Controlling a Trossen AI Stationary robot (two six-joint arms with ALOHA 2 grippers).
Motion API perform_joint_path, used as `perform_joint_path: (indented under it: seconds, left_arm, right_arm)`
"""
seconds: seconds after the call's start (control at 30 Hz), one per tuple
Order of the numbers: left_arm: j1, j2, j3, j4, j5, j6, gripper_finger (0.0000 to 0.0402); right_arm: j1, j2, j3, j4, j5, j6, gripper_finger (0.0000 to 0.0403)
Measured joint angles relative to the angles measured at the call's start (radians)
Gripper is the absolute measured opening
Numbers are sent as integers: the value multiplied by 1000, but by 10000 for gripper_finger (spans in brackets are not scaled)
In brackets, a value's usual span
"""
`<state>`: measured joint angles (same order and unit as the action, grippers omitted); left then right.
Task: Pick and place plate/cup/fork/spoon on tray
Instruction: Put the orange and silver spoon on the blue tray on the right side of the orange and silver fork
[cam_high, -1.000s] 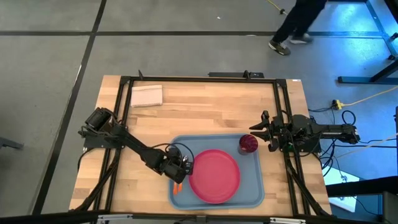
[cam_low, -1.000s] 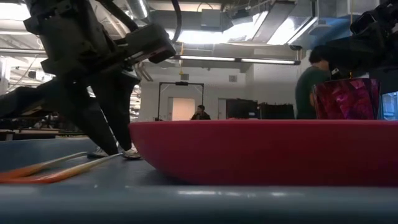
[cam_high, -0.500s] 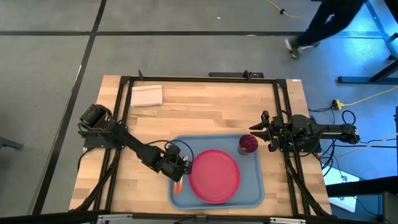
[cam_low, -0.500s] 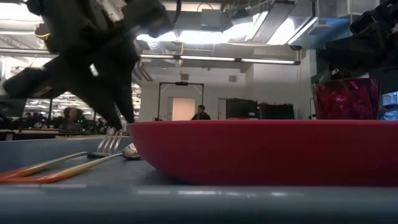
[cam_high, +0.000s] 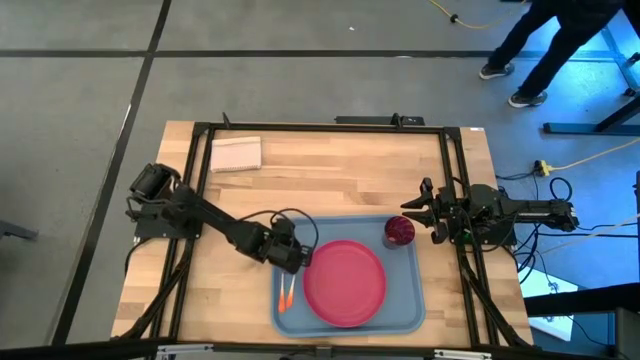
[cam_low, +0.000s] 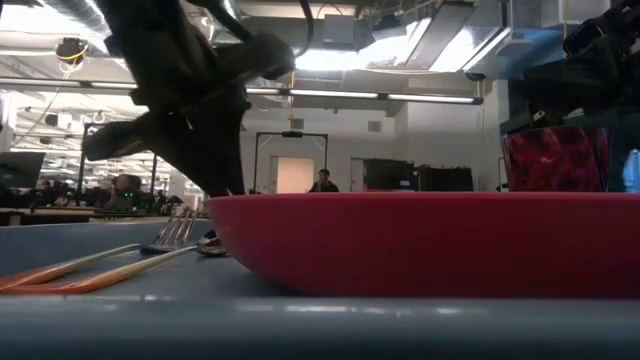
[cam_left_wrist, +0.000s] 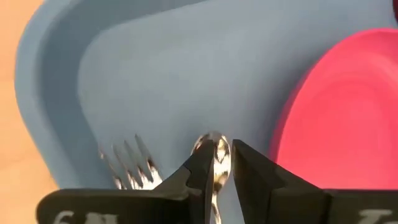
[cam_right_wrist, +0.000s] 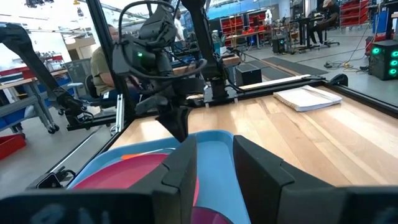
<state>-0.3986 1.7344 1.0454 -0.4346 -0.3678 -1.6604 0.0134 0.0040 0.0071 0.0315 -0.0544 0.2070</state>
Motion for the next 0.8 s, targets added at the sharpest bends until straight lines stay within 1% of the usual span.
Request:
perform_joint_path:
  seconds: [0.07, 0.13, 0.33, 0.43, 0.57, 0.8]
  left_arm:
    - [15, 0, 0, 0, 23, 22, 47]
    - [20, 0, 0, 1, 23, 42, 39]
    - [21, 0, 0, 11, -23, 70, 3]
    - [21, 0, 0, 51, -41, 88, 5]
    - [18, 0, 0, 99, -54, 168, 3]
    - [18, 0, 0, 98, -85, 232, 2]
  right_arm:
    - [0, 0, 0, 0, 0, 0, 110]
    - [0, 0, 0, 0, 0, -1, 110]
    - [0, 0, 0, 0, 0, -7, 110]
    - [0, 0, 0, 0, 0, -7, 110]
    - [0, 0, 0, 0, 0, -4, 110]
    - [0, 0, 0, 0, 0, -2, 110]
